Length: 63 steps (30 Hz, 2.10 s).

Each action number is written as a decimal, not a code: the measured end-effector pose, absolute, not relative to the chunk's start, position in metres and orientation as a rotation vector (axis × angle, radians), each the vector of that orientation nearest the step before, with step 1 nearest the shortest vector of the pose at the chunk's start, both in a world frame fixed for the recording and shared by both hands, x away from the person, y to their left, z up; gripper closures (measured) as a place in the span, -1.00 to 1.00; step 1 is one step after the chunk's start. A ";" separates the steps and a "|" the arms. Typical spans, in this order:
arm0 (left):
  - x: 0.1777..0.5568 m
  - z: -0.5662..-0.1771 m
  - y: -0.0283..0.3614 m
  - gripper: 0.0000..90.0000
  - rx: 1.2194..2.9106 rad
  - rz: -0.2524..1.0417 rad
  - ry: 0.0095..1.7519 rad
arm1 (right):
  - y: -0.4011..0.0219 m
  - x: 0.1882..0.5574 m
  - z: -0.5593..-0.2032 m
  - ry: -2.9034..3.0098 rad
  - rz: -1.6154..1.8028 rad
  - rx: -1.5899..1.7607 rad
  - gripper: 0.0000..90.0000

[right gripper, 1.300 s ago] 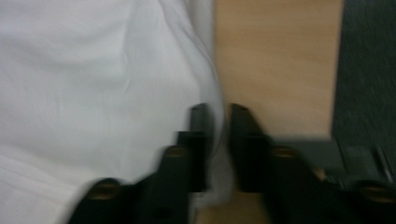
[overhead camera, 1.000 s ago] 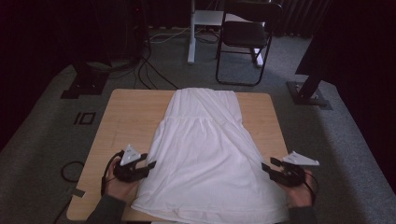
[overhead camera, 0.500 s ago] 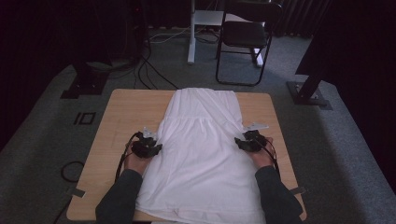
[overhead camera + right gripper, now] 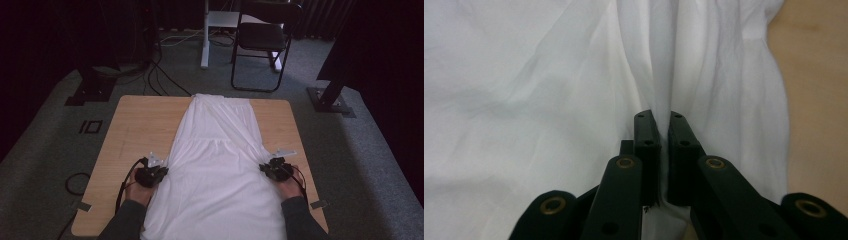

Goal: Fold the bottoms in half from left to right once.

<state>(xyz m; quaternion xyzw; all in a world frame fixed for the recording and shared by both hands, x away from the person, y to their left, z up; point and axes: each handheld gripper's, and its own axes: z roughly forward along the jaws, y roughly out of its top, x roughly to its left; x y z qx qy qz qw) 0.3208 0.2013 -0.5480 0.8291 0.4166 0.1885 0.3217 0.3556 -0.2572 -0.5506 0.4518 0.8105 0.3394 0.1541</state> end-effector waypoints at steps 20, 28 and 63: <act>0.300 -0.524 0.220 0.23 2.026 0.551 1.112 | -0.317 0.339 -0.533 2.038 1.081 1.433 0.09; 0.370 -0.506 0.185 0.09 2.050 0.575 1.061 | -0.272 0.382 -0.505 2.136 1.098 1.250 0.01; 0.334 -0.550 0.179 0.90 2.162 0.379 0.973 | -0.216 0.346 -0.544 2.404 1.029 1.263 0.02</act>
